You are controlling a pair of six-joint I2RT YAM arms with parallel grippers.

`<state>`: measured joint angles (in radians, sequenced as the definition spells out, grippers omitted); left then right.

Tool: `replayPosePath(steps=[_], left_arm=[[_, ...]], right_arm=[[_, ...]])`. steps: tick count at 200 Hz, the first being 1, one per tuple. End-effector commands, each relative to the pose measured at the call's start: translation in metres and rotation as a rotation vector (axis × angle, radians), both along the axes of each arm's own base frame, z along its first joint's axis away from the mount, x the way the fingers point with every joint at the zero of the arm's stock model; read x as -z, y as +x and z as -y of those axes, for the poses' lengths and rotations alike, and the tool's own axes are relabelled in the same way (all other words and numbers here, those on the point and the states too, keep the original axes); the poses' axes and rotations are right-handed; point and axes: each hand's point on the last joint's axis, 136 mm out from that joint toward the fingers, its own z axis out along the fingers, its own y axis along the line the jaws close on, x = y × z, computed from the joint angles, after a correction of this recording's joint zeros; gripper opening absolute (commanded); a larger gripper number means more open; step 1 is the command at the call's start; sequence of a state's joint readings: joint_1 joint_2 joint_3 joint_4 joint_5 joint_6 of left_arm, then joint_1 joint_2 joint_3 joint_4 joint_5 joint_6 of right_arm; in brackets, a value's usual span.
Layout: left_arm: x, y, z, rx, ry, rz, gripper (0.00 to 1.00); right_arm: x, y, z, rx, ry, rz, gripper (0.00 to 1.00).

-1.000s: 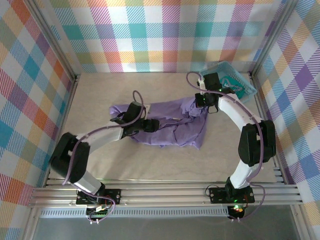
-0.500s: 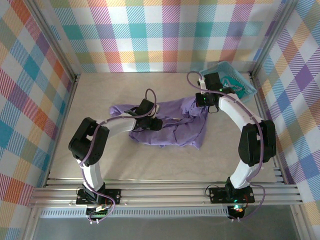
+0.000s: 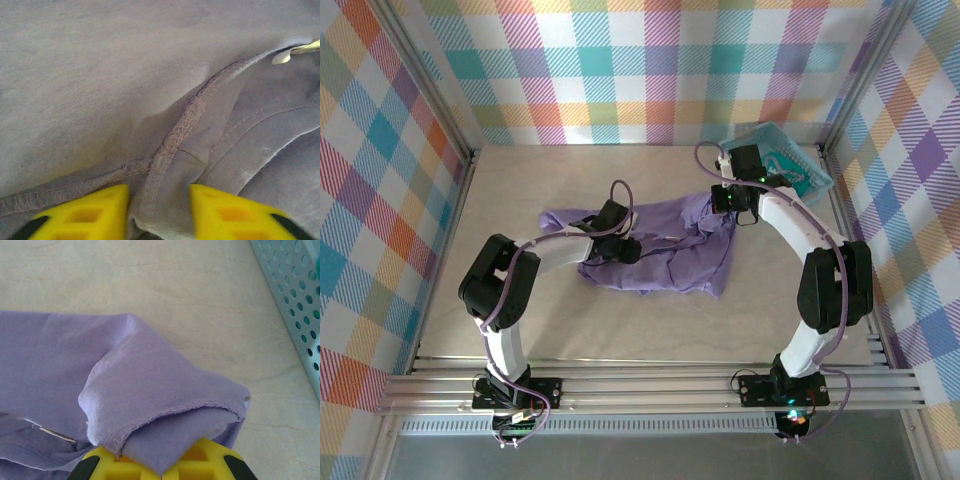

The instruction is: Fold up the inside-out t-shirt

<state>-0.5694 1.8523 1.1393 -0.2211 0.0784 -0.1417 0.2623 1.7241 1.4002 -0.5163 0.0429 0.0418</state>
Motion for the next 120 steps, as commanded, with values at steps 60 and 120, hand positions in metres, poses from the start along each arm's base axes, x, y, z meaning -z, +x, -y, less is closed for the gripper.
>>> replayPosePath(steps=[60,120], left_arm=[[-0.247,0.011,-0.05,-0.182,-0.079,0.545,0.0],[-0.467,-0.111,-0.142,-0.329,-0.471,1.072,0.0]], right_arm=[[-0.192,-0.039,-0.005,-0.065,0.197,0.459,0.0],[-0.352,-0.172,-0.004,-0.239,0.455,0.882,0.0]])
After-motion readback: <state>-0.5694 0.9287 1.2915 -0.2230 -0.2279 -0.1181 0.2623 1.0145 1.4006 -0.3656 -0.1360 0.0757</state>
